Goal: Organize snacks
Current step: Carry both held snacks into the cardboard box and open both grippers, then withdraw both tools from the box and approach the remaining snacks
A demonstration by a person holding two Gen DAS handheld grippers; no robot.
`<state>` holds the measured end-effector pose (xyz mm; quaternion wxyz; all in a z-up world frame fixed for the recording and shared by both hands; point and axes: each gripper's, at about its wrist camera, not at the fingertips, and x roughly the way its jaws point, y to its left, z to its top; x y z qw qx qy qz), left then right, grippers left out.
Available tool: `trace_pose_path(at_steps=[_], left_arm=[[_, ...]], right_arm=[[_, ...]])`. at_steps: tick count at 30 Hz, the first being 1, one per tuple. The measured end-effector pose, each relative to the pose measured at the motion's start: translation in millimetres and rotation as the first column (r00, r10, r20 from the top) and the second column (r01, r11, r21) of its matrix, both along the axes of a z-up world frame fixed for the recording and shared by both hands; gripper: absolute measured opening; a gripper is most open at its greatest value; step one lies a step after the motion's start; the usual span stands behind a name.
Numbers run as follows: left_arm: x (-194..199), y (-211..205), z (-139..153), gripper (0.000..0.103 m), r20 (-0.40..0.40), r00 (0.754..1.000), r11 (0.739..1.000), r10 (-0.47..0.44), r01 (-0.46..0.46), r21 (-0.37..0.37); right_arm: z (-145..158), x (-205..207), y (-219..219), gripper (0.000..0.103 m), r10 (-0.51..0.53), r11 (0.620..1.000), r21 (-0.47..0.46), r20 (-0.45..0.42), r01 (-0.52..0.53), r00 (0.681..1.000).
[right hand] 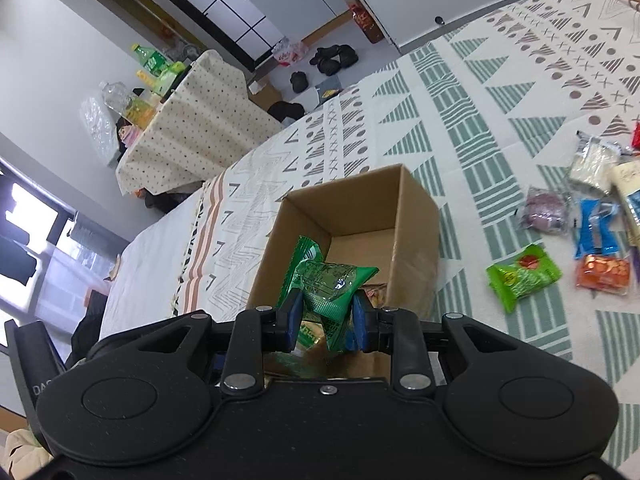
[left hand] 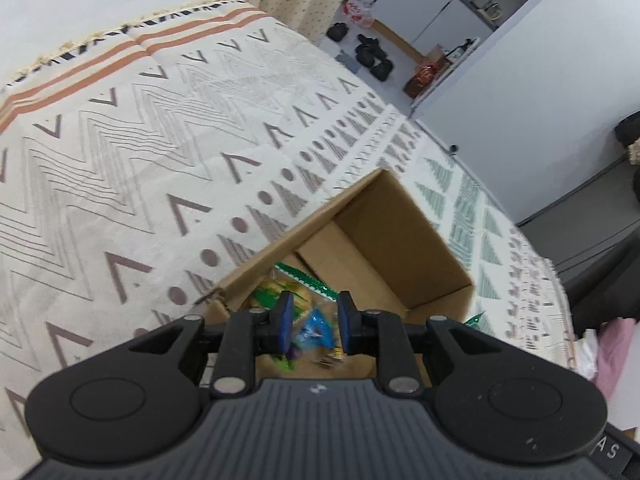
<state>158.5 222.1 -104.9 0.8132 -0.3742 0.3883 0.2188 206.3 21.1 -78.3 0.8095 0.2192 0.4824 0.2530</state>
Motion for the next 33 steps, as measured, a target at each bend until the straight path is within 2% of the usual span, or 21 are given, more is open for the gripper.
trace_pose_path(at_steps=[8, 12, 13, 19, 26, 28, 31, 33], left_arm=[[-4, 4, -8, 0.025, -0.04, 0.999, 1.0, 0.013, -0.014, -0.022], [-7, 1, -12, 0.026, -0.09, 0.996, 0.999, 0.019, -0.022, -0.035], [-9, 1, -11, 0.026, -0.09, 0.996, 0.999, 0.021, -0.025, -0.043], [-19, -9, -7, 0.029, -0.097, 0.995, 0.999, 0.009, -0.014, -0.05], [-29, -25, 13, 0.052, -0.085, 0.996, 0.999, 0.007, -0.003, 0.04], [-29, -34, 20, 0.056, -0.079, 0.997, 0.998, -0.005, 0.01, 0.065], [-27, -48, 28, 0.071, -0.066, 0.997, 0.995, -0.026, 0.032, 0.091], [-26, -60, 33, 0.077, -0.056, 0.998, 0.992, -0.039, 0.045, 0.114]], right_arm=[[-20, -1, 11, 0.027, 0.017, 1.0, 0.003, -0.048, -0.017, 0.999], [-31, -2, 14, 0.028, 0.027, 1.0, 0.008, -0.083, -0.026, 0.996], [-32, -2, 15, 0.031, 0.028, 1.0, 0.007, -0.087, -0.027, 0.996], [-34, -8, 7, 0.033, 0.034, 0.999, 0.019, -0.1, -0.033, 0.994], [-21, -20, -18, 0.039, 0.027, 0.998, 0.052, -0.078, -0.023, 0.997], [-17, -22, -26, 0.046, 0.025, 0.998, 0.055, -0.062, -0.022, 0.998], [-7, -26, -42, 0.058, 0.019, 0.999, 0.049, -0.024, -0.018, 1.0], [-2, -27, -52, 0.063, 0.012, 0.999, 0.041, -0.001, -0.012, 1.0]])
